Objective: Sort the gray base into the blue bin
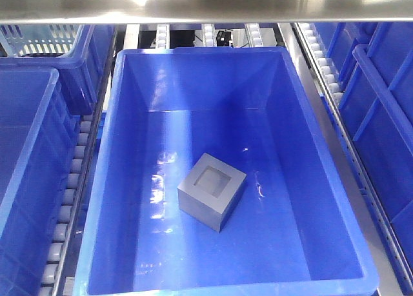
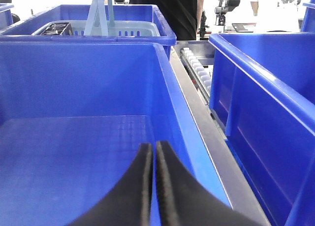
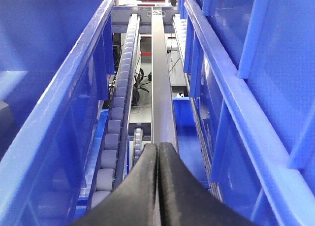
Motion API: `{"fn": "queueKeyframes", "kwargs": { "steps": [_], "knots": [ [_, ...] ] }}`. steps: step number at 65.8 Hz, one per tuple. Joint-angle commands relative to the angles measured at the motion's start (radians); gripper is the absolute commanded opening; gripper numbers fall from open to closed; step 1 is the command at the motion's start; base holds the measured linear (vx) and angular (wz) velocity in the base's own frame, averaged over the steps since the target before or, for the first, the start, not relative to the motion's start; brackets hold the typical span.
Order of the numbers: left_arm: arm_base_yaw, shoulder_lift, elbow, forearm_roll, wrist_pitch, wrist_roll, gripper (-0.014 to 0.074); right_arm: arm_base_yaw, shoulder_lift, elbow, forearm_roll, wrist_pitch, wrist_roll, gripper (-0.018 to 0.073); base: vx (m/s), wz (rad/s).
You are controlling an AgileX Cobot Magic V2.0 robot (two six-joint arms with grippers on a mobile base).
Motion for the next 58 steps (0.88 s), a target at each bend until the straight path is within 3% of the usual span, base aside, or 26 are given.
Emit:
{"fn": "queueKeyframes", "kwargs": {
  "steps": [1,58],
  "knots": [
    [-0.005,-0.018,0.028,-0.005,-0.067,0.000,-0.0006,-0.005,-0.011,0.014,-0.006,-0.075,-0.005,-0.0009,0.00,0.00],
    [-0.005,-0.018,0.028,-0.005,-0.067,0.000,-0.0006,-0.005,-0.011,0.014,-0.006,-0.075,-0.005,-0.0009,0.00,0.00]
  ]
}}
